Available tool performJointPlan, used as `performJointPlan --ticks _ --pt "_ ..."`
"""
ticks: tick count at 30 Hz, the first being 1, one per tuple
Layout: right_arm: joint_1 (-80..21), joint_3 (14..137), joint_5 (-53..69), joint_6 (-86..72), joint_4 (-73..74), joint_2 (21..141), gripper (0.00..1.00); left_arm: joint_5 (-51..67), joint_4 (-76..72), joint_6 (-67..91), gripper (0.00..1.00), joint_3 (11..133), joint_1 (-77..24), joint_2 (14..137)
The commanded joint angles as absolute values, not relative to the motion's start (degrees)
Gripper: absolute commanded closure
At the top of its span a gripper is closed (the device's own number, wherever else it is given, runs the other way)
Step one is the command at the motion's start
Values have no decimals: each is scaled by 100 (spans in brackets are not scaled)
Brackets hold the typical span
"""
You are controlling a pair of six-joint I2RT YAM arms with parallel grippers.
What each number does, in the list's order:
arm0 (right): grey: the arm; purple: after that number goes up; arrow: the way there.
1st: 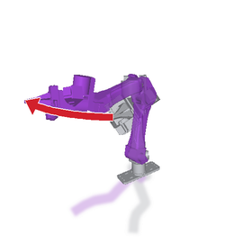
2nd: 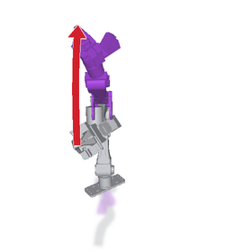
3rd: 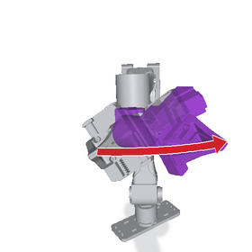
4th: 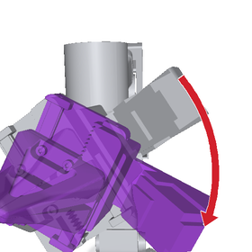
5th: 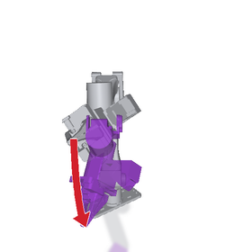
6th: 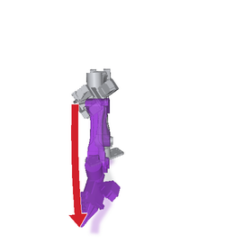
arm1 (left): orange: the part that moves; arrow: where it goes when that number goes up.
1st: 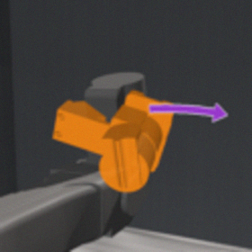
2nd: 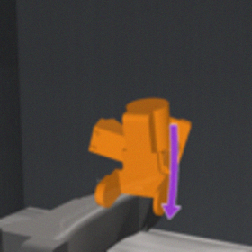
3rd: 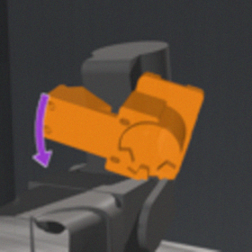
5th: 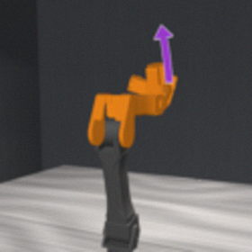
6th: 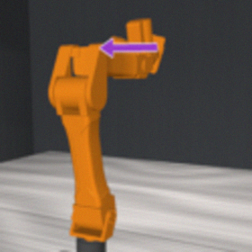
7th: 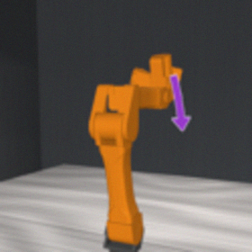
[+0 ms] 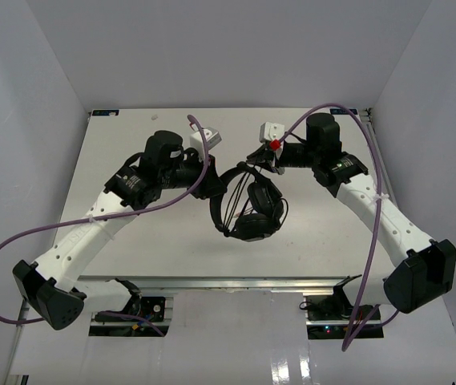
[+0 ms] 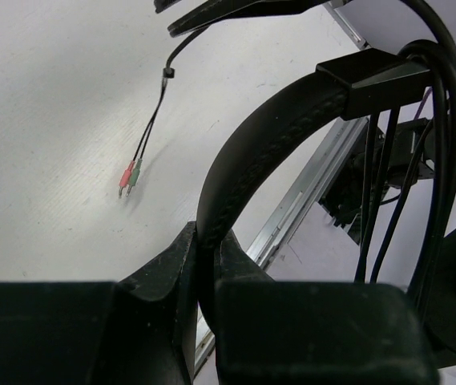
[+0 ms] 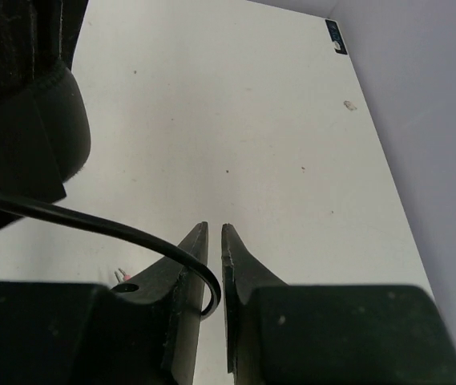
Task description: Wrap the headphones
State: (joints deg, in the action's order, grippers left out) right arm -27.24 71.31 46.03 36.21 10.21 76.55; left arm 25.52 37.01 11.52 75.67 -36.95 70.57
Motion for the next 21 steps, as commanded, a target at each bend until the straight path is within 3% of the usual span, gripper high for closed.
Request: performJointPlan --ticks 1,15,21 --pt "-2637 7024 5464 2573 246 7767 74 2875 3542 1430 100 7986 -3735 6978" --pt "-2628 6028 6343 1497 -1138 7960 51 2810 3549 1810 100 8346 -3743 7104" --pt "-2623 5759 6648 1790 -1120 7992 43 2539 3711 1955 100 8634 -3744 7032"
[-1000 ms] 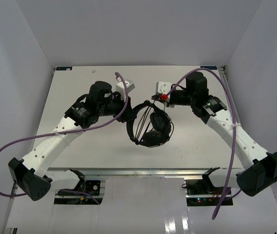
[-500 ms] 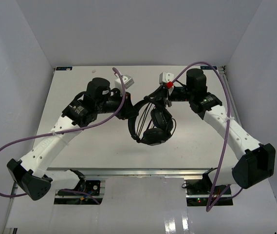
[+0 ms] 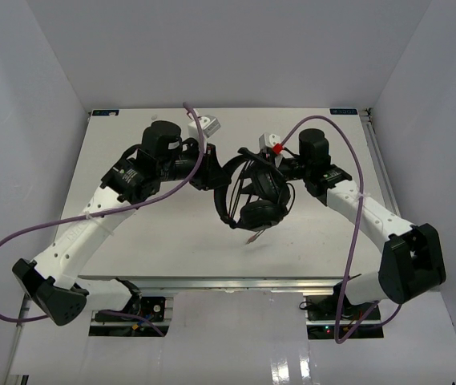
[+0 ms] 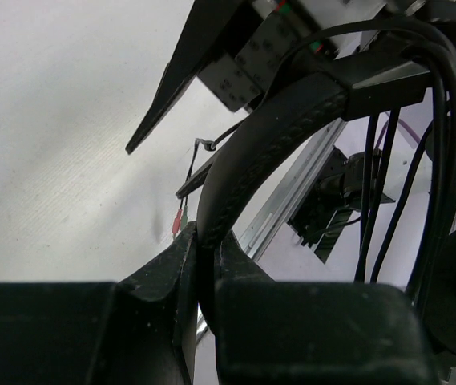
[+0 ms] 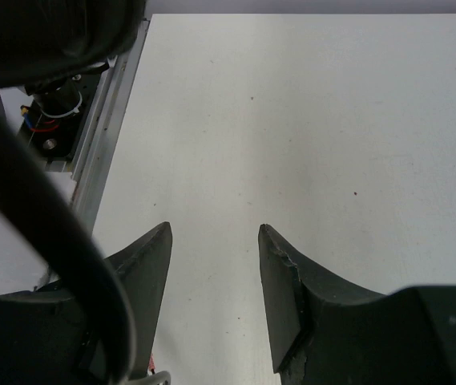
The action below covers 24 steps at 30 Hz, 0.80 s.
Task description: Wrap the headphones
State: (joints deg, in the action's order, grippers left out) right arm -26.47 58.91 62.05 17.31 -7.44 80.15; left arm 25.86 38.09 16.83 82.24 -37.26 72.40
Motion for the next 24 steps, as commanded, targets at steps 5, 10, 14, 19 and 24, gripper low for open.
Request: performJointPlan --ticks 5,10,14,19,24 --pt "-2619 5513 6871 2054 -994 7885 41 2315 3796 2021 100 8649 -3736 6945" --pt "-2623 5547 6934 2641 -373 7857 40 2150 3849 2000 100 8583 -3744 6852" --pt "-2619 5616 6741 3019 8 7929 39 2101 3869 1987 100 8625 -3743 6792" --pt "-2619 5607 6689 3337 352 8004 39 2095 3958 1995 100 8792 -3744 6724" --pt "-2619 5565 6766 3454 448 8051 40 1971 4025 2004 100 8816 -3736 6645"
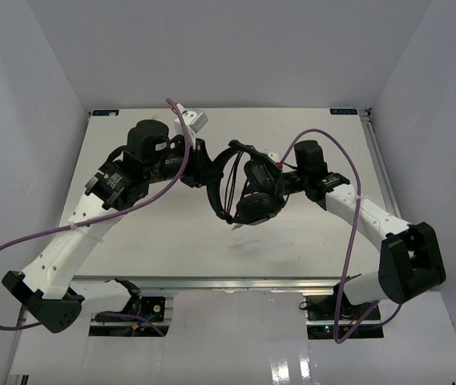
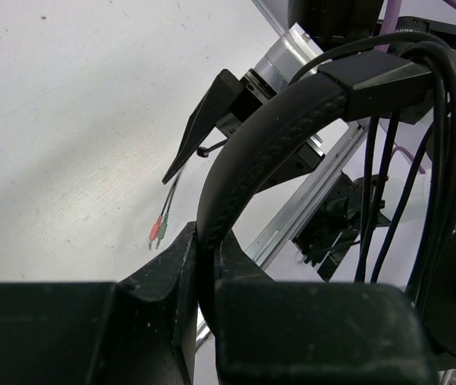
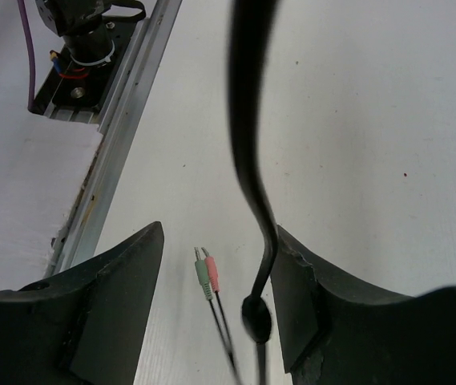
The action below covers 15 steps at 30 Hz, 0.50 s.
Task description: Wrap the headphones
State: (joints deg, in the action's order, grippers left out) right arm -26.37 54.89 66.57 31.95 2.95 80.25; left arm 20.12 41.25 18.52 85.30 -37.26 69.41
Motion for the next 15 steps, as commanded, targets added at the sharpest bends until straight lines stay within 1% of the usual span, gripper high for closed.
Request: performJointPlan --ticks 1,5,9,15 --pt "-2619 5542 6773 3454 448 8051 40 1920 4025 2015 100 8815 -3741 6634" --pt "-2620 5379 6765 3410 338 8053 42 1763 3997 2085 100 8833 -3744 6618" --pt "-2628 5149 6765 3004 -221 8114 45 1525 3981 2337 100 8940 -3744 6610" --pt "-2663 5131 6768 2834 -405 8218 48 1101 3990 2544 100 9102 -3744 6516"
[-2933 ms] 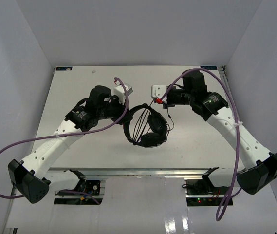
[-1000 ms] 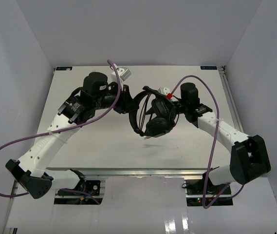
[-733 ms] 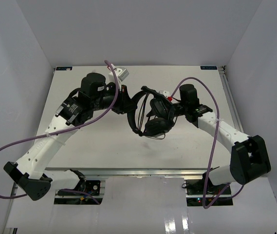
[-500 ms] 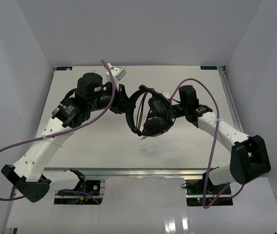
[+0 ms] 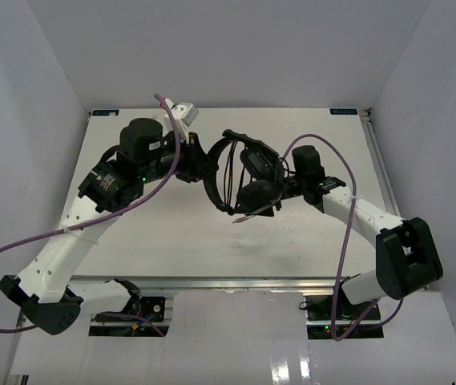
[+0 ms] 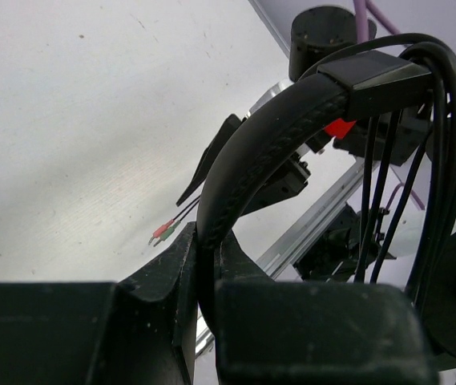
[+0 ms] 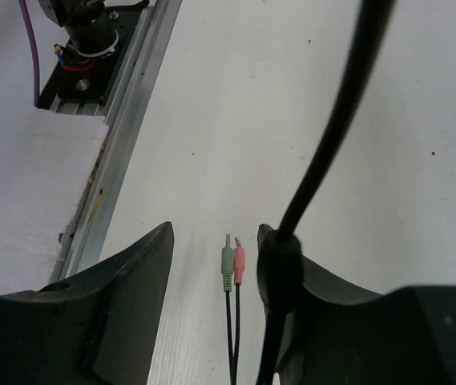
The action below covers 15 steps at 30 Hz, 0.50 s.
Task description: Wrap the headphones
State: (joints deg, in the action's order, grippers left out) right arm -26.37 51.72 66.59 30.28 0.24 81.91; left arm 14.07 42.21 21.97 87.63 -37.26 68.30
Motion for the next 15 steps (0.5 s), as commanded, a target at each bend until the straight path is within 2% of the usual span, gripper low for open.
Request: performJointPlan --ticks 1,15 --pt "-2663 5097 6761 2797 -460 8211 48 1070 3990 2549 100 9119 -3744 6513" --pt "-2663 4650 6680 2145 -1265 7963 53 572 3894 2909 100 8974 -3744 6337"
